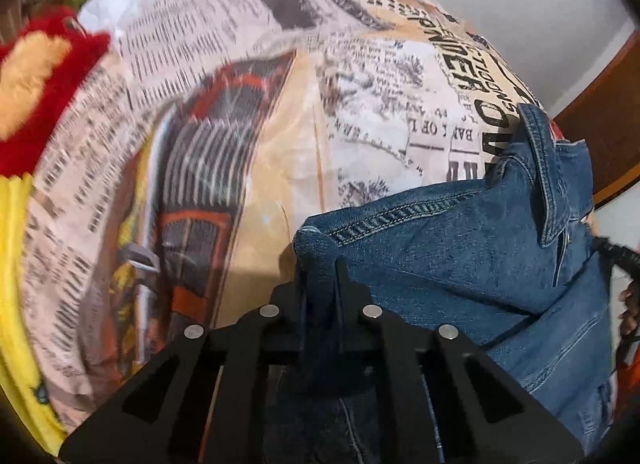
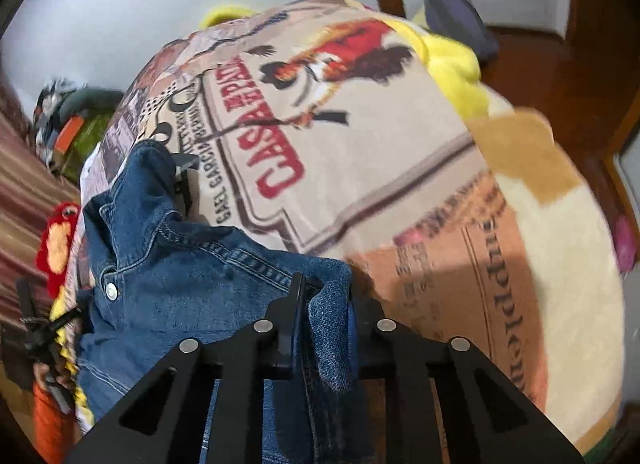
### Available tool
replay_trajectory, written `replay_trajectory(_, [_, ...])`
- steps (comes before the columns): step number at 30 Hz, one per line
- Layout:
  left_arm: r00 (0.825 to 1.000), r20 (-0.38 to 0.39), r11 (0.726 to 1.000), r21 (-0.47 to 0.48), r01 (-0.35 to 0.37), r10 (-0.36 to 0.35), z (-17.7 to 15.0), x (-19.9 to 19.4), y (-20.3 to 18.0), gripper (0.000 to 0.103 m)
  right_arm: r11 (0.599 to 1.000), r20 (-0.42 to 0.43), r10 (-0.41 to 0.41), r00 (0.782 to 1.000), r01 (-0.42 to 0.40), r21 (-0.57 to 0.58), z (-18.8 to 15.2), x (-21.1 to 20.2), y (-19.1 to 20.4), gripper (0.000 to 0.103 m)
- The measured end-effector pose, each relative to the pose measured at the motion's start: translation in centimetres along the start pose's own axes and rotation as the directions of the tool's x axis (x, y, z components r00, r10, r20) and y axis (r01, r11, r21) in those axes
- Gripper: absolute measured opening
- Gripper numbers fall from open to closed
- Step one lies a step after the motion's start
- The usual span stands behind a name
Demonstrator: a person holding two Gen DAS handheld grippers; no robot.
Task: Fold large clothes
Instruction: 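Grasp the jacket hem with both grippers and lift it toward the collar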
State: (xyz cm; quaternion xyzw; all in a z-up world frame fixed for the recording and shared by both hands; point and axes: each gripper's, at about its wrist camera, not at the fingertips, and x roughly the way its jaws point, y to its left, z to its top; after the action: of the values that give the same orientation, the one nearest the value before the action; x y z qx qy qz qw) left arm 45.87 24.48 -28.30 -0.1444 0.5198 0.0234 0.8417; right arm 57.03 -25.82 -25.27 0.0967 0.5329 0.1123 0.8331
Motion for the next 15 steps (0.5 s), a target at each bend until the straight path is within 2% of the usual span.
replay_trajectory(5, [0.992, 0.114, 0.997, 0.040, -0.060, 0.055, 0.8, -3.9, -0.6, 0.010, 0.997, 0.113, 0.000, 0.994, 0.010, -0.081, 2.0, -2.7, 3.1, 0.013])
replay_trajectory(9, [0.968, 0.234, 0.993, 0.059, -0.103, 0.086, 1.9, -8.0, -1.2, 0.010, 0.988, 0.193, 0.025, 0.981, 0.005, -0.154, 4.1, -4.8, 6.8, 0.013])
replay_trajectory(12, [0.953, 0.285, 0.990, 0.061, -0.128, 0.105, 3.2, -9.7, -1.0, 0.010, 0.977, 0.240, 0.027, 0.970, 0.025, -0.210, 5.4, -5.8, 9.3, 0.013])
replay_trajectory(15, [0.948, 0.281, 0.982, 0.069, -0.176, 0.150, 4.7, -9.0, -0.7, 0.010, 0.969, 0.274, 0.008, 0.962, 0.060, -0.239, 6.7, -5.8, 11.2, 0.013])
